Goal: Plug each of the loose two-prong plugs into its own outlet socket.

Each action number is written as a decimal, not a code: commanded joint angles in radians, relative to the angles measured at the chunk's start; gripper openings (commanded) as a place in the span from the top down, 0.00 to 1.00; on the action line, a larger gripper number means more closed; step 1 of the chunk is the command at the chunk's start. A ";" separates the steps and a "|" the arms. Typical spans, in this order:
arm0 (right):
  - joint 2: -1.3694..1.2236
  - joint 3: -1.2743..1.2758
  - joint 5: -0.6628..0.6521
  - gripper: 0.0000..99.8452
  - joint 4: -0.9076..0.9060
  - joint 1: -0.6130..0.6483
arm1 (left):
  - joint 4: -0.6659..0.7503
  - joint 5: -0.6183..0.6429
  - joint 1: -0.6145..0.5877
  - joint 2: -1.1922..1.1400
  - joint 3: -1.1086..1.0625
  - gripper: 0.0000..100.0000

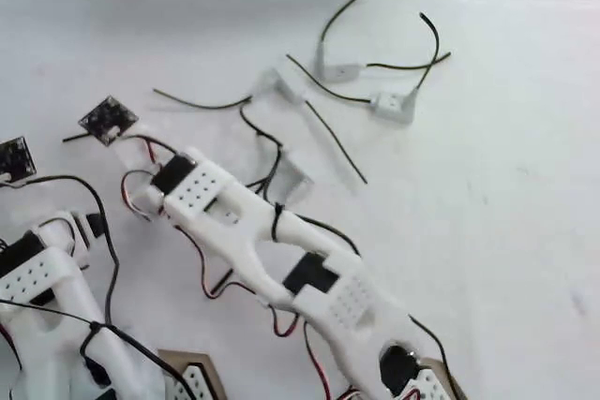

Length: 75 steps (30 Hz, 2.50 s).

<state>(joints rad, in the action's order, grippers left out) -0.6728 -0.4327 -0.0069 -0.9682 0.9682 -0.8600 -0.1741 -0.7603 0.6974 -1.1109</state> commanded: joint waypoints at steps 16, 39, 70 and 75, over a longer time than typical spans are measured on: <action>-0.206 -0.333 0.009 0.98 -0.099 -0.035 | 0.018 0.009 -0.002 0.025 -0.009 0.72; -0.035 -0.646 -0.028 0.98 -0.757 -0.166 | 0.048 0.009 -0.001 0.021 -0.020 0.72; 0.998 1.171 -0.423 0.98 -0.349 -0.674 | 0.068 0.003 0.031 0.025 -0.040 0.72; 0.892 1.172 -0.425 0.92 -0.352 -0.671 | 0.068 0.003 0.031 0.025 -0.040 0.72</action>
<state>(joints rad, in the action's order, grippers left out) 0.2555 0.7426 -0.4258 -1.3211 0.3038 -0.8109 -0.1741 -0.7480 0.6989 -1.1554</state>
